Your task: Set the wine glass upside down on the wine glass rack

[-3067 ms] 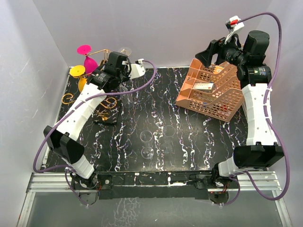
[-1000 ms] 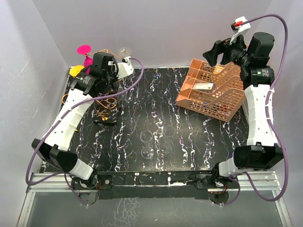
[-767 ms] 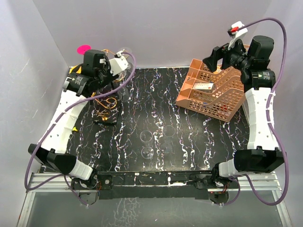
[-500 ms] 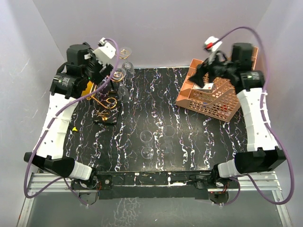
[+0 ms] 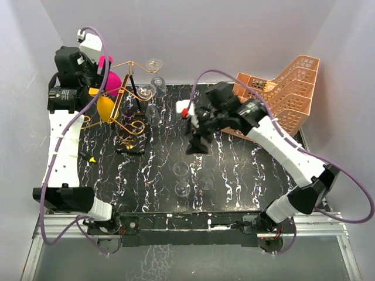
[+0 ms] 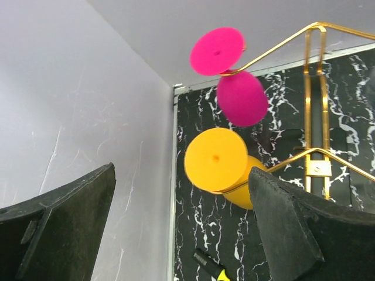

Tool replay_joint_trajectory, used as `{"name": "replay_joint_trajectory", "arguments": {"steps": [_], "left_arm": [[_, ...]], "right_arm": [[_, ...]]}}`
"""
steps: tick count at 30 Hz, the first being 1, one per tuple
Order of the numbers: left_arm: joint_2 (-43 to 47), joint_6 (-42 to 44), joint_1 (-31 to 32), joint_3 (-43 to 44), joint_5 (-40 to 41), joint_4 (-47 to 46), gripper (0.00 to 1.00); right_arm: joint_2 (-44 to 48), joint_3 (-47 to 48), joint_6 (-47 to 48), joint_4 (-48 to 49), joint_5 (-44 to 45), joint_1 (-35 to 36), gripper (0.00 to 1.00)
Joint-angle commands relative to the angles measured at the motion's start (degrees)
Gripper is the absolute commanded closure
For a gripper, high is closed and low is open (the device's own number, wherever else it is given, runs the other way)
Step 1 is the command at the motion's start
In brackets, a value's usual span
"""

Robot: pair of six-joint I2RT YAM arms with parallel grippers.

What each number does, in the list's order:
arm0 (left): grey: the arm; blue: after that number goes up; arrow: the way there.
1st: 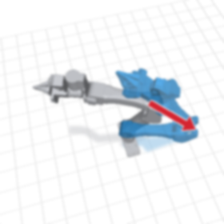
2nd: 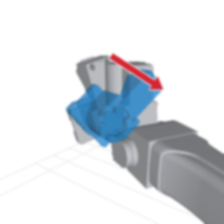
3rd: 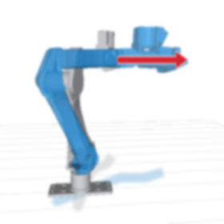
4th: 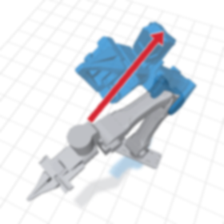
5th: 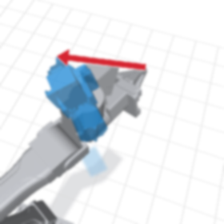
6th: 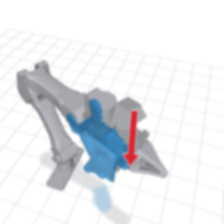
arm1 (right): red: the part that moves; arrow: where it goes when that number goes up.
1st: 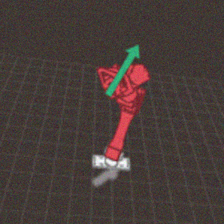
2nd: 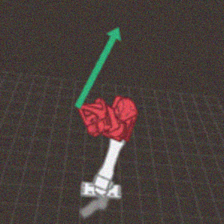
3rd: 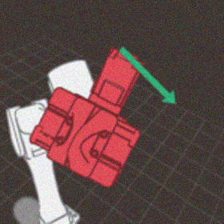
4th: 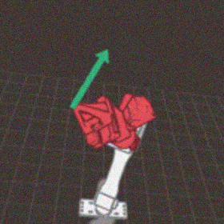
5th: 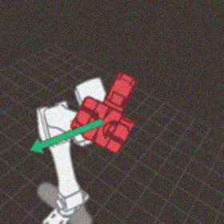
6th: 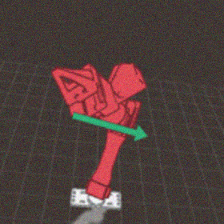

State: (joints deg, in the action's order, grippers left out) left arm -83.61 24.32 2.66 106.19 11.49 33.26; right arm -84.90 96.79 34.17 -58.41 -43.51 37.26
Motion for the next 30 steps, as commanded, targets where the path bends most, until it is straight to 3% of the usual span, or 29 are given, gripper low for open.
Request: {"name": "replay_joint_trajectory", "arguments": {"steps": [1, 8, 16, 30], "left_arm": [[0.7, -3.1, -2.8, 0.8, -1.1, -2.2, 0.06], [1.5, -3.8, -4.2, 0.0, -3.7, -2.0, 0.06], [2.9, -3.4, -4.3, -1.7, -4.9, -2.6, 0.06], [3.2, -3.7, -4.3, -1.8, -6.2, -2.3, 0.05]], "right_arm": [[-2.8, 2.9, 1.1, -0.5, 7.2, 9.4, 0.26], [-6.3, 2.1, 2.8, -0.9, 16.3, 17.6, 0.33], [-8.0, 2.7, 4.6, -2.8, 20.5, 18.7, 0.39], [-11.5, 4.6, 6.1, -6.3, 19.3, 18.8, 0.68]]}}
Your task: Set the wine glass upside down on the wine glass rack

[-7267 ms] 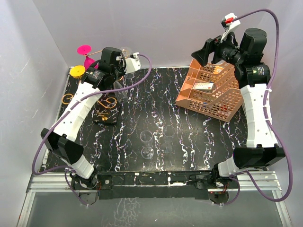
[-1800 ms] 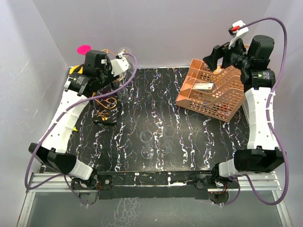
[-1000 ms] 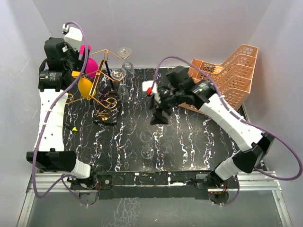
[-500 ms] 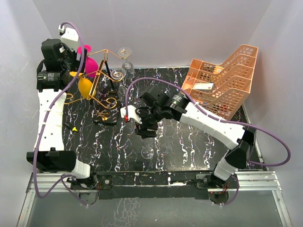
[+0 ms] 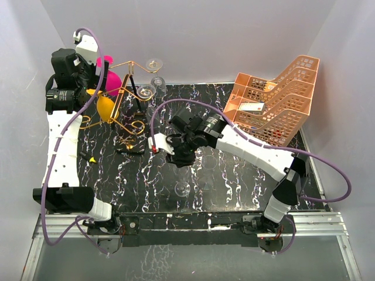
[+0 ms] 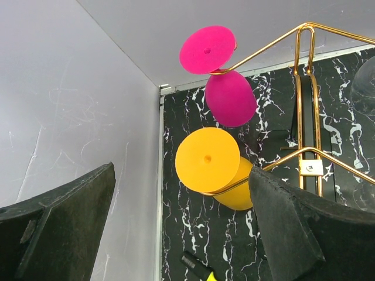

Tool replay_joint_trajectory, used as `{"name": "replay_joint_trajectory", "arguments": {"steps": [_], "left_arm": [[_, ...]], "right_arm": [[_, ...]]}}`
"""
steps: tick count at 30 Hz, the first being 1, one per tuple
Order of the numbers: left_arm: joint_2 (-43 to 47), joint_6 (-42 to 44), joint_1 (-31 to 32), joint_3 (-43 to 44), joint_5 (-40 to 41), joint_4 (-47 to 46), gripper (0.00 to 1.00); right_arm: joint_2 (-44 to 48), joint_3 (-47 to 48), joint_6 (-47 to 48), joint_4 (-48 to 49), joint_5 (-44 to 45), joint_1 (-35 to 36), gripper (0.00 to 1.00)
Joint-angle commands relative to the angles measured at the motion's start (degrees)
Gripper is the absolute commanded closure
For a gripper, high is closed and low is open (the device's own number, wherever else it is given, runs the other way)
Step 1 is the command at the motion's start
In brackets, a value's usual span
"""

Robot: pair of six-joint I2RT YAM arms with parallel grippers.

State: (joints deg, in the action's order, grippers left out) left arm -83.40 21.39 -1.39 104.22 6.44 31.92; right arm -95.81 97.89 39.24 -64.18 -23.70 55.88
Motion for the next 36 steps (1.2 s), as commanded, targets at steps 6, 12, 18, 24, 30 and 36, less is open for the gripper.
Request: {"name": "replay_joint_trajectory", "arguments": {"steps": [6, 12, 18, 24, 30, 36], "left_arm": [[2.8, -1.0, -0.2, 0.7, -1.3, -0.7, 0.05], [2.5, -4.1, -0.3, 2.7, -3.6, 0.7, 0.03], [2.3, -8.2, -0.2, 4.4, -12.4, 2.5, 0.03], [1.1, -13.0, -0.2, 5.3, -22.9, 2.7, 0.03], [-1.7, -17.5, -0.1, 7.0, -32.5, 1.8, 0.03], [-4.1, -17.8, 2.6, 8.4, -34.4, 2.2, 0.04]], "right_arm": [[-1.1, 5.3, 1.1, -0.4, -0.8, 0.3, 0.91], [-0.8, 9.5, -0.4, 0.5, 0.3, -0.9, 0.92], [-0.6, 17.5, -3.5, 0.3, 1.2, -6.8, 0.92], [0.6, 23.2, -7.2, 1.9, 2.3, -15.0, 0.92], [1.7, 26.0, -15.2, 8.4, 6.4, -22.8, 0.92], [3.8, 25.0, -19.9, 19.5, 12.0, -27.1, 0.92]]}}
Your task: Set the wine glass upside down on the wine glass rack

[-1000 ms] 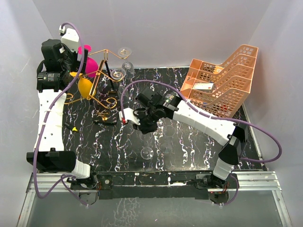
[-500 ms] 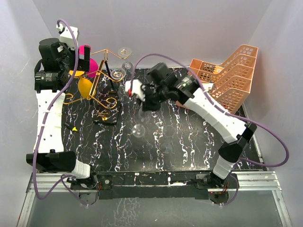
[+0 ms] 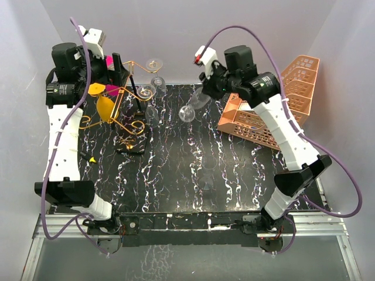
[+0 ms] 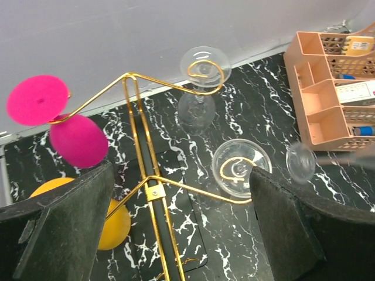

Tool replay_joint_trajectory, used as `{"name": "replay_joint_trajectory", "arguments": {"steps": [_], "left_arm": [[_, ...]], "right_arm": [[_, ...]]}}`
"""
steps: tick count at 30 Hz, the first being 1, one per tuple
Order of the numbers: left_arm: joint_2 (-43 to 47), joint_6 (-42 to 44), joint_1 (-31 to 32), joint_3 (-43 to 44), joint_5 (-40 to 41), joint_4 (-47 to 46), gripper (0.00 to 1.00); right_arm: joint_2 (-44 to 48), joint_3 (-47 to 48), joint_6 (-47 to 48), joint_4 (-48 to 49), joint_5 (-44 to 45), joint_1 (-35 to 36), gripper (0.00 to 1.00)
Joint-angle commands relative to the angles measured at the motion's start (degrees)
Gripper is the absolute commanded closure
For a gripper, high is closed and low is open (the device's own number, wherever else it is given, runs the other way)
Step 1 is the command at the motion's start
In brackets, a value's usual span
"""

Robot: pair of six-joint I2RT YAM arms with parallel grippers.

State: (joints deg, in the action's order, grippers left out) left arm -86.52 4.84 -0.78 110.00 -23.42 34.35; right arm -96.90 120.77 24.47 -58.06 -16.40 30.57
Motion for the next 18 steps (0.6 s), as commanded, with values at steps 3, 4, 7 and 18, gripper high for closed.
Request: {"name": "replay_joint_trajectory", "arguments": {"steps": [3, 4, 7, 18], "left_arm": [[-1.3, -0.6, 4.8, 1.6, -4.3, -0.8, 0.04], [-1.4, -1.0, 5.4, 1.4, -4.3, -1.3, 0.04], [-1.1, -3.6, 6.4, 0.6, -6.5, -3.6, 0.05], [-3.8, -22.1, 7.7, -0.4, -14.0, -14.6, 0.10]], "right_arm": [[5.8, 0.3, -7.5, 19.8, 5.3, -3.9, 0.92], [5.5, 1.2, -8.4, 20.7, 5.4, -4.5, 0.92], [4.9, 3.6, -12.3, 23.1, 4.6, -6.3, 0.92], [2.9, 12.9, -26.6, 26.2, -2.0, -9.9, 0.92]]}}
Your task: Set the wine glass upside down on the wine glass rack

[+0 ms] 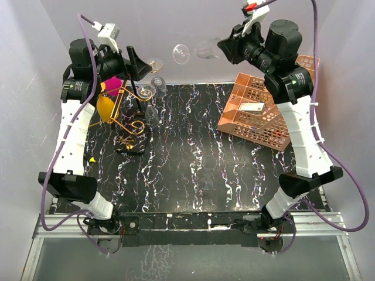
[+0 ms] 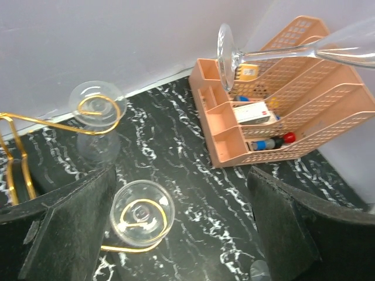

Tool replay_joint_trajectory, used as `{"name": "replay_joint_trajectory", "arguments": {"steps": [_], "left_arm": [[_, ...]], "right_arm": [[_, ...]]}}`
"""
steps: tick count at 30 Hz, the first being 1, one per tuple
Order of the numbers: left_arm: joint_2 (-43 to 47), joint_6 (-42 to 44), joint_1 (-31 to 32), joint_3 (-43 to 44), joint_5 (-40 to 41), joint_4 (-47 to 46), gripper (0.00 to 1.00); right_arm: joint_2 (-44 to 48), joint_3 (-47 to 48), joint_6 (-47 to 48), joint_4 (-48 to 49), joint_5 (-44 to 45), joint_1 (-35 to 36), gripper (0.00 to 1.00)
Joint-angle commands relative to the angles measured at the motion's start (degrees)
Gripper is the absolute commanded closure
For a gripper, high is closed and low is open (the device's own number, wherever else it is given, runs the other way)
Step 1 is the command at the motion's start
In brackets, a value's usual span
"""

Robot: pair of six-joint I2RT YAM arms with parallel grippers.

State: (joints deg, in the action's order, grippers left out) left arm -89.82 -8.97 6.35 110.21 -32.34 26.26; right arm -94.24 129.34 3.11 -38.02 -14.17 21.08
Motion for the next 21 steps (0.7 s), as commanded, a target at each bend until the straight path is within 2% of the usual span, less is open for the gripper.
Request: {"name": "replay_joint_trajectory", "arguments": {"steps": [1, 5, 12, 16, 21], "left_arm": [[-1.0, -9.6, 0.8, -0.8, -5.9, -7.4, 0.11], [-1.7, -14.9, 2.5, -2.0, -10.3, -11.7, 0.12], [-2.3, -16.9, 3.5, -3.5, -9.9, -13.3, 0.16], [-2.4, -19.3, 3.6, -4.7, -10.8, -15.1, 0.28], [-1.8, -20.4, 3.6, -6.0, -11.7, -16.0, 0.49]], "right_arm": [[0.3, 4.5, -5.4, 6.1, -5.2, -0.5, 0.92], [0.5, 4.2, -5.7, 6.3, -8.9, -0.8, 0.92], [1.1, 2.8, -5.6, 6.7, -16.7, -1.1, 0.92], [1.1, 2.7, -5.4, 6.8, -19.6, -1.2, 0.92], [0.9, 2.3, -5.1, 6.7, -20.5, -1.2, 0.92]]}}
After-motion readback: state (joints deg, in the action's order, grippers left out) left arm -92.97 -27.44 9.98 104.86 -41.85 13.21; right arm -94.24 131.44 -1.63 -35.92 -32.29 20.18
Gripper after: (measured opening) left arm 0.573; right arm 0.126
